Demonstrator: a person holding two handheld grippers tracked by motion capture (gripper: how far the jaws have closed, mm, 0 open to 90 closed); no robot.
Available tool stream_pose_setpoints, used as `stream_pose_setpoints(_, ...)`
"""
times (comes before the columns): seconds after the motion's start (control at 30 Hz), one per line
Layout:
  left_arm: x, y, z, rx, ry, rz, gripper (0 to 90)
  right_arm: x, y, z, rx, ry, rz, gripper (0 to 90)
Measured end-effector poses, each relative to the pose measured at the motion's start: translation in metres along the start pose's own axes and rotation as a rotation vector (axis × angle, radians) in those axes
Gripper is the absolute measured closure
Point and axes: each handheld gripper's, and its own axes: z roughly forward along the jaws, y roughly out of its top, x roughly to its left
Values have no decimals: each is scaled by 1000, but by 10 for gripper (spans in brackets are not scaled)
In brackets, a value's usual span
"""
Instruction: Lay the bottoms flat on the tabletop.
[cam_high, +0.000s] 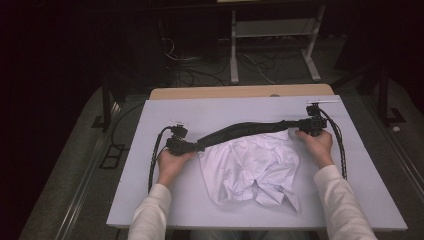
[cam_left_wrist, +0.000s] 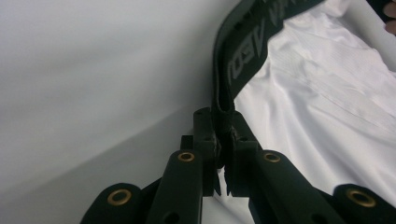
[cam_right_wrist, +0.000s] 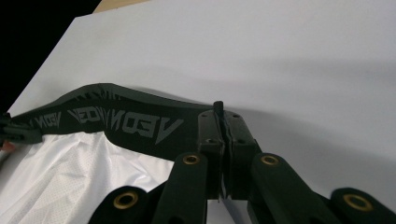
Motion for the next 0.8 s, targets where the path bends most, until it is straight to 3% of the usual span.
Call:
stream_pose_setpoints(0.3,3,18,-18,25,76,19,844,6,1,0,-11,38,9,862)
stream_pose_setpoints(0.4,1,34,-33,25,97,46,845,11,6,-1,-21,63,16,862)
stream_pose_setpoints(0.63,-9,79,-71,21,171,133,845,34,31,-1,-30,72,-30,862)
stream_pose_setpoints(0.8,-8,107,-80,17,221,160,845,45,51,-4,-84,81,-12,862)
